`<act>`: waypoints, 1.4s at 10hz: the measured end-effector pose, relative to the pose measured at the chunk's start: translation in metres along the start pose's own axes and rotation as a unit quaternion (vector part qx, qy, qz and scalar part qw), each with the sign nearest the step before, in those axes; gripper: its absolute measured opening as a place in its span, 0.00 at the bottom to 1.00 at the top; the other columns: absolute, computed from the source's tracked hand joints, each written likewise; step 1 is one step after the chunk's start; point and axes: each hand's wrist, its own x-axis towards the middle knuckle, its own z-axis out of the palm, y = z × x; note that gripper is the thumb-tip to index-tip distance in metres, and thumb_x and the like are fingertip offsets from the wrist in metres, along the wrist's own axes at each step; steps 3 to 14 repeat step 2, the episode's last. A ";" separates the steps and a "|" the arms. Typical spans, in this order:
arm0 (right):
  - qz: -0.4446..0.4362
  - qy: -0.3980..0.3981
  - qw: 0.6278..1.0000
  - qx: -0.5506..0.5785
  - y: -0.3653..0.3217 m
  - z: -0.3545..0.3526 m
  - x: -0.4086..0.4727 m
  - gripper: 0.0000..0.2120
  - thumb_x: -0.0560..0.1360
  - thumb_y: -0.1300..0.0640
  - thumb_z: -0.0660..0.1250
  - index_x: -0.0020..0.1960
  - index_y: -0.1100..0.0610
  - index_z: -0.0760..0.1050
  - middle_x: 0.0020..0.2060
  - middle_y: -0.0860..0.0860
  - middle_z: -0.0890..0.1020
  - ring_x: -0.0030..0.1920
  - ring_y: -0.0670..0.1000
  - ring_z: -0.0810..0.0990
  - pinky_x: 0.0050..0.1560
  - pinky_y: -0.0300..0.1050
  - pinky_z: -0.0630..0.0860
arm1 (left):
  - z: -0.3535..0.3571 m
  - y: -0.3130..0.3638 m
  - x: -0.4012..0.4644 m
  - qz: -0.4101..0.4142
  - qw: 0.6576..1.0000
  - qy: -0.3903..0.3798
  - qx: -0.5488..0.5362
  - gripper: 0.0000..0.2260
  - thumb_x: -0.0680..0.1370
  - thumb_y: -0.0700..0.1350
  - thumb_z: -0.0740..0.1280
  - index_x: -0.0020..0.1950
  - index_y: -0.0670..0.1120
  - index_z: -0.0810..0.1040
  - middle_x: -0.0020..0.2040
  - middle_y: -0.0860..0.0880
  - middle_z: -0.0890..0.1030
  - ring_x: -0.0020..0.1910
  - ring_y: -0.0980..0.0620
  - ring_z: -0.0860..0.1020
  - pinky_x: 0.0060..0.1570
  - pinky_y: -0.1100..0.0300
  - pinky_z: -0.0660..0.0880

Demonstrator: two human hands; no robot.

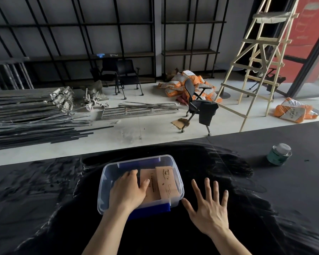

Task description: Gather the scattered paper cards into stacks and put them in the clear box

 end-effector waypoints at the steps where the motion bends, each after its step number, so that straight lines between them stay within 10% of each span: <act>1: 0.005 -0.023 1.000 0.006 0.001 -0.015 0.003 0.38 0.77 0.24 0.42 0.83 0.38 0.45 0.85 0.54 0.46 0.84 0.60 0.40 0.82 0.67 0.42 | -0.010 -0.008 -0.010 0.035 0.999 0.010 0.020 0.31 0.81 0.64 0.61 0.81 0.51 0.65 0.78 0.49 0.73 0.76 0.47 0.72 0.71 0.47 0.73; 2: 0.008 0.016 1.000 0.013 -0.006 -0.046 0.011 0.35 0.80 0.29 0.48 0.83 0.44 0.56 0.84 0.55 0.59 0.83 0.59 0.56 0.81 0.61 0.58 | -0.016 -0.015 -0.017 0.048 0.996 0.025 0.066 0.35 0.80 0.68 0.59 0.82 0.51 0.62 0.80 0.49 0.69 0.78 0.47 0.69 0.76 0.48 0.66; 14: 0.008 0.016 1.000 0.013 -0.006 -0.046 0.011 0.35 0.80 0.29 0.48 0.83 0.44 0.56 0.84 0.55 0.59 0.83 0.59 0.56 0.81 0.61 0.58 | -0.016 -0.015 -0.017 0.048 0.996 0.025 0.066 0.35 0.80 0.68 0.59 0.82 0.51 0.62 0.80 0.49 0.69 0.78 0.47 0.69 0.76 0.48 0.66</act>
